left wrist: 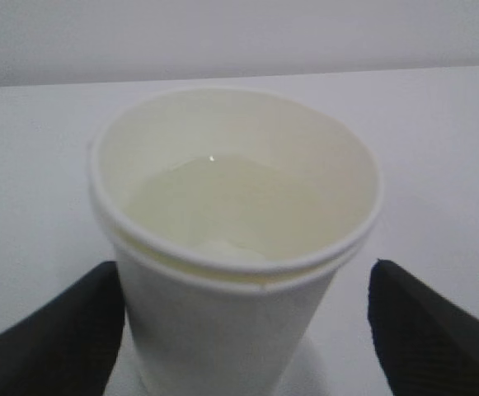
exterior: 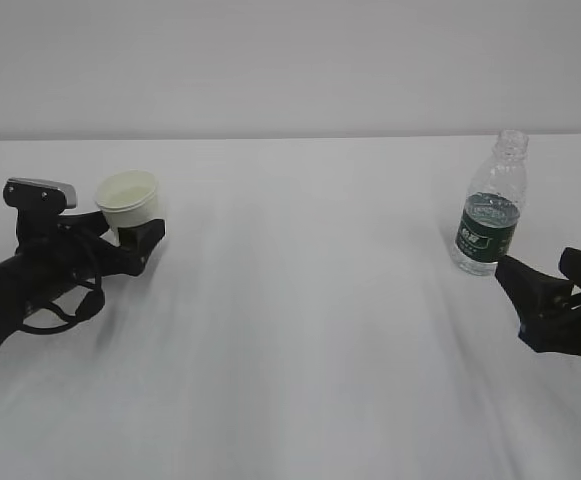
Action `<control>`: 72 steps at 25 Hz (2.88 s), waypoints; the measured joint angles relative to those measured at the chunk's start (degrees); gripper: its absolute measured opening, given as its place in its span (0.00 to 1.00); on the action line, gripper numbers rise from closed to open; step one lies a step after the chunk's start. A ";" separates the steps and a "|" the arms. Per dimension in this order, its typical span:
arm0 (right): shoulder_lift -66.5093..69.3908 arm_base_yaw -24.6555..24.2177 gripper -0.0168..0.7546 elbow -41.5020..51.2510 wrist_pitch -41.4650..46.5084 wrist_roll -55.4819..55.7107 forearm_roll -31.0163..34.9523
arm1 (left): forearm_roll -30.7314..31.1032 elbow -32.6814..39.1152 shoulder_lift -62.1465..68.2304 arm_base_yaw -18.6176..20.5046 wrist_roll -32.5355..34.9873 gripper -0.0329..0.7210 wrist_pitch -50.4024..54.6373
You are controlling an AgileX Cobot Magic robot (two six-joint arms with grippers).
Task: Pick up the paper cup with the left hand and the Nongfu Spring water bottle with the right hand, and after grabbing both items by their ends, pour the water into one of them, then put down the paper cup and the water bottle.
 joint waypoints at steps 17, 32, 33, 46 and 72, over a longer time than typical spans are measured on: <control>-9.37 0.00 0.75 3.00 0.09 1.26 -0.31 | -0.57 9.34 -9.11 0.00 0.00 0.93 0.00; -34.19 0.00 0.75 3.63 6.88 4.86 0.50 | 1.90 21.69 -30.15 0.00 -5.10 0.86 0.13; -35.91 0.00 0.75 3.63 8.71 4.88 0.59 | 2.89 22.25 -31.53 0.00 -5.48 0.85 0.13; -55.31 0.00 0.75 -8.18 42.66 4.55 0.71 | 7.16 25.87 -55.08 0.00 -8.13 0.83 7.78; -84.75 0.00 0.75 -23.12 93.55 4.55 1.04 | 7.48 25.85 -112.30 -7.16 -18.86 0.80 67.61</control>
